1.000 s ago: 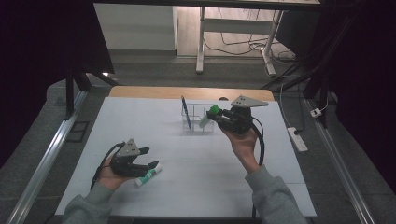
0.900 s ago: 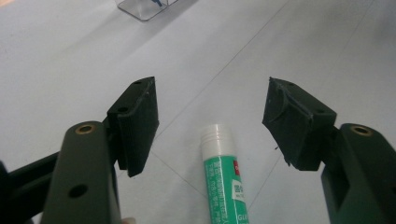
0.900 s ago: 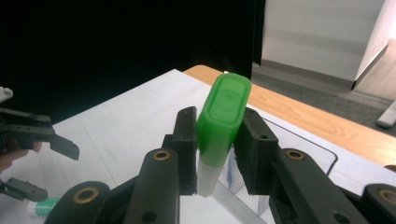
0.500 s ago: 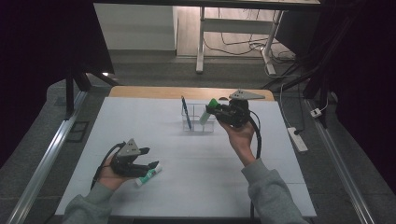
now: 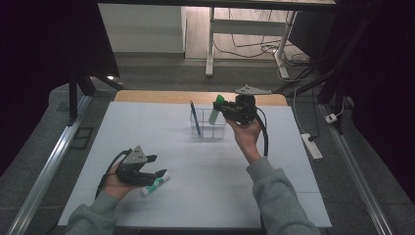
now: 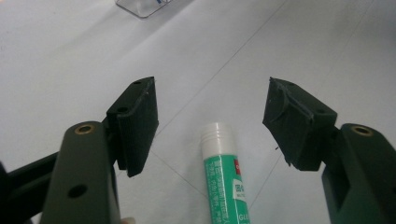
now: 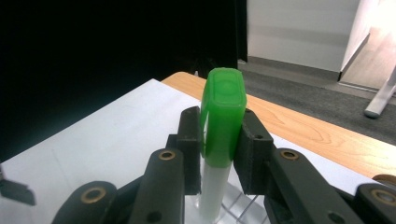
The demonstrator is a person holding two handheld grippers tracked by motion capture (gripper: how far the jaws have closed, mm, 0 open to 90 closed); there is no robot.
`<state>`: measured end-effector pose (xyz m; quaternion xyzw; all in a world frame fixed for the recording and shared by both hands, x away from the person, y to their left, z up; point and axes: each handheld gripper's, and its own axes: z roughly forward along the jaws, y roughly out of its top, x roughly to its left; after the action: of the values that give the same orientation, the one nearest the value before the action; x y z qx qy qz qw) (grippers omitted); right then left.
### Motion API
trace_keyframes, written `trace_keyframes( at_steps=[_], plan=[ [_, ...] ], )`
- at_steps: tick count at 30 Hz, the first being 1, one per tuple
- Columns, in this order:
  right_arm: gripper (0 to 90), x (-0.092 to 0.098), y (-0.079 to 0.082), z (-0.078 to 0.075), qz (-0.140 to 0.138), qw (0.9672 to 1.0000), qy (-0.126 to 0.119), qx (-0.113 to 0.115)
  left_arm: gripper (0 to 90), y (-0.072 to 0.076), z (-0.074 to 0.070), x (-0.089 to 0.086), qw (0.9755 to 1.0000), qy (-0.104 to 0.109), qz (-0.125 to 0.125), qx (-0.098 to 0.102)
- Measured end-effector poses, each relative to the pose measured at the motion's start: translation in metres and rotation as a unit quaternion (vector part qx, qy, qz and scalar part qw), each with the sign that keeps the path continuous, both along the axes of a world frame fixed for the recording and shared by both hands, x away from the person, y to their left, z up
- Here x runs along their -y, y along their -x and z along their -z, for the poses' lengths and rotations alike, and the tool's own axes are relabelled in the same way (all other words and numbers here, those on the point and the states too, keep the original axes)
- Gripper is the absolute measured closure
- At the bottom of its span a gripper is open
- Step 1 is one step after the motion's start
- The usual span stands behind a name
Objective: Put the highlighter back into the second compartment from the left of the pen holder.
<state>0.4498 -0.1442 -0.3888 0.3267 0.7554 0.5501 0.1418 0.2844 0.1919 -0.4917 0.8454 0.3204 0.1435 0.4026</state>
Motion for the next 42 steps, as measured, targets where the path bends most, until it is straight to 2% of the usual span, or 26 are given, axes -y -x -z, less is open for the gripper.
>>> trace_keyframes(
  at_steps=[5, 8, 15, 16, 19, 31, 42],
  plan=[
    [73.5, -0.005, -0.012, 0.006, 0.012, 0.9999, 0.008, -0.001, 34.9, 0.000, 0.000, 0.000, 1.0000, 0.000, -0.001, 0.000],
    [73.4, -0.007, -0.018, 0.010, 0.016, 0.9999, 0.001, -0.003, 34.9, -0.001, 0.001, 0.000, 1.0000, 0.000, 0.000, -0.001],
    [73.1, -0.014, -0.025, 0.020, 0.021, 0.9997, 0.010, -0.013, 34.9, -0.001, 0.002, 0.000, 1.0000, -0.002, 0.001, -0.002],
    [72.2, -0.014, -0.026, 0.022, 0.021, 0.9996, 0.016, -0.013, 34.9, -0.001, 0.002, 0.000, 1.0000, -0.002, 0.000, -0.002],
    [61.3, -0.015, -0.027, 0.027, 0.026, 0.9991, 0.028, -0.017, 34.9, -0.001, 0.002, 0.000, 1.0000, -0.002, 0.001, -0.002],
    [54.1, 0.001, -0.015, 0.032, 0.024, 0.9992, 0.030, -0.013, 34.8, -0.001, 0.003, 0.001, 1.0000, -0.006, 0.002, -0.002],
    [51.8, 0.015, 0.005, 0.038, 0.001, 0.9994, 0.032, -0.013, 34.7, -0.002, 0.003, 0.001, 1.0000, -0.008, 0.001, -0.003]
  ],
)
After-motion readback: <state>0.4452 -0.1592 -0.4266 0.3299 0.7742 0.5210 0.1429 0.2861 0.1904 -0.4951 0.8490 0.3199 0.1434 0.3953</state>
